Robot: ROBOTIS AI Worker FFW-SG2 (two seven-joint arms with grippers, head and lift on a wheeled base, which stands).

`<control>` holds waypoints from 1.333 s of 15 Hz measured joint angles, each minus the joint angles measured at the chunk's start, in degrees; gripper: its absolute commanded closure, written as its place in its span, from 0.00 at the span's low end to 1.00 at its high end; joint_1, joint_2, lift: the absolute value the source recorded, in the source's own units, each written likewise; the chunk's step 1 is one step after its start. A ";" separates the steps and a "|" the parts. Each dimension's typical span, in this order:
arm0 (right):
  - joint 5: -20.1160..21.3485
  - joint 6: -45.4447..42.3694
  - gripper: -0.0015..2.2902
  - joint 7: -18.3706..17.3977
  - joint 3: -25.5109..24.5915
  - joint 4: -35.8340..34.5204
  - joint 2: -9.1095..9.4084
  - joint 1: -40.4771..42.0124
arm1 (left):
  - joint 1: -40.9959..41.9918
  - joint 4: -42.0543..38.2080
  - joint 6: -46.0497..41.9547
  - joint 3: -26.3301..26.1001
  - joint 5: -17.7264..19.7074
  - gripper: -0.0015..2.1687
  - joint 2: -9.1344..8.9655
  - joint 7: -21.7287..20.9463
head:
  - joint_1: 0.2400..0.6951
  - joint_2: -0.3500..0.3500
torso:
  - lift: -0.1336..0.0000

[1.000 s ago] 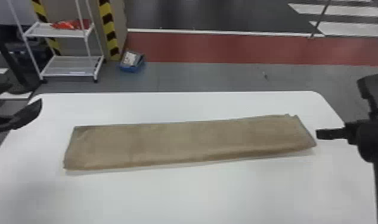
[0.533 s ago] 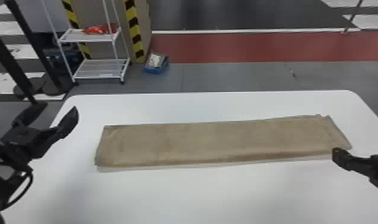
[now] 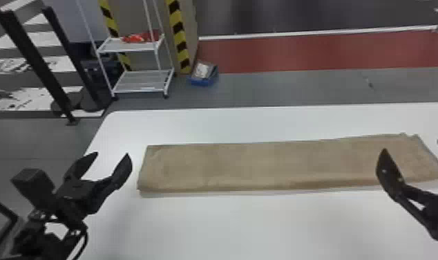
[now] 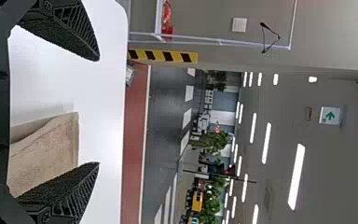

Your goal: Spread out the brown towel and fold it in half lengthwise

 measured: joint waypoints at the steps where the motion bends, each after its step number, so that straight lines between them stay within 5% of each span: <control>1: -1.00 -4.94 0.07 -1.54 0.76 2.60 0.00 0.92 | 1.43 -2.08 1.88 -0.03 -1.33 0.04 -0.25 2.55 | 1.00 0.74 | 0.07; 4: -3.08 -7.84 0.07 -4.90 3.65 6.21 0.00 2.58 | 4.47 -5.34 1.37 -0.46 -3.52 0.04 -1.02 5.72 | 1.00 0.77 | 0.07; 7: -2.68 -0.48 0.07 -8.46 6.92 3.75 0.00 3.51 | 5.84 -5.62 -3.08 -1.77 -4.25 0.04 -1.67 6.69 | 1.00 0.78 | 0.07; 11: -1.58 5.62 0.07 -8.81 9.58 -0.53 0.00 4.46 | 6.22 -4.83 -7.99 -3.35 -5.22 0.04 -2.05 8.81 | 1.00 0.81 | 0.07; 20: -1.38 3.46 0.07 -8.90 9.75 -0.30 0.00 4.49 | 6.60 -4.56 -8.95 -3.61 -5.27 0.04 -1.61 8.79 | 1.00 0.81 | 0.07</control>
